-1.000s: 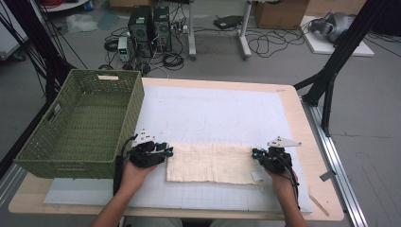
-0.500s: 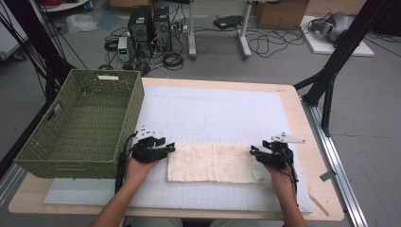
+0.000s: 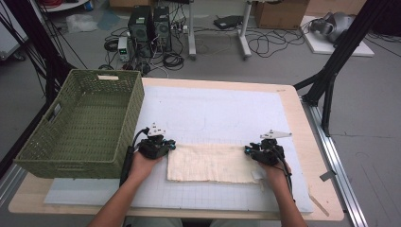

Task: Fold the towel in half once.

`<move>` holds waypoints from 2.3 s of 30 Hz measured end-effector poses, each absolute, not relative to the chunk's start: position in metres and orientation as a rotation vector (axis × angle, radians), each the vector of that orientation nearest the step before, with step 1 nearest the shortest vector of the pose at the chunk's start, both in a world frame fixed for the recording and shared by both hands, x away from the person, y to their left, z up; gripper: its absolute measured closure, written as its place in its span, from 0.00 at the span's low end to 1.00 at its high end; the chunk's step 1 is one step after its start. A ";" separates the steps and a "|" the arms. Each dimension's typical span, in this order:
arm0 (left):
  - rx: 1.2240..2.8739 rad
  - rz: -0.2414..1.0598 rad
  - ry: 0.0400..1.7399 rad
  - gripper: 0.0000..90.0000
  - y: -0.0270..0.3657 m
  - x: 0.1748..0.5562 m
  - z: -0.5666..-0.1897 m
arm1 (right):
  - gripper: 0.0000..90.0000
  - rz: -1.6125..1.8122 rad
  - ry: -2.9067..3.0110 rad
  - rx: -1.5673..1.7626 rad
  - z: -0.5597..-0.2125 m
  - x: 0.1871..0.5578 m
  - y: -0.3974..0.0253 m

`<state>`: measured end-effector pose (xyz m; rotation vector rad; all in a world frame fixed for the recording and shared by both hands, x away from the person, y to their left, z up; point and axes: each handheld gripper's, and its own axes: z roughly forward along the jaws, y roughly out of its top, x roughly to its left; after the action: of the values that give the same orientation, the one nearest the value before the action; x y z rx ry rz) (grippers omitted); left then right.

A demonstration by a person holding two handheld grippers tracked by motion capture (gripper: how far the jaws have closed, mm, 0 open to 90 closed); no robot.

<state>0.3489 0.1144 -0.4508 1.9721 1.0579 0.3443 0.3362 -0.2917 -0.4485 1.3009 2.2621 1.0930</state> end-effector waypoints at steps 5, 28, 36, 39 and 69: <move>1.882 0.410 1.092 0.96 0.119 0.351 -0.447 | 0.96 1.064 2.249 1.225 -0.444 0.334 -0.288; 1.803 0.542 1.123 0.96 0.111 0.414 -0.432 | 0.96 1.022 2.066 1.288 -0.435 0.394 -0.279; 1.796 0.476 1.205 0.59 0.113 0.415 -0.437 | 0.67 1.002 2.056 1.364 -0.444 0.401 -0.277; 1.819 0.490 1.172 0.57 0.115 0.410 -0.436 | 0.54 1.006 2.087 1.379 -0.444 0.399 -0.280; 2.067 0.305 0.927 0.74 0.104 0.347 -0.442 | 0.80 1.081 2.352 1.118 -0.444 0.323 -0.271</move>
<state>0.3470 0.1037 -0.4417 2.0666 0.9273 0.3052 0.3230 -0.2708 -0.4445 1.1181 2.3525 1.0808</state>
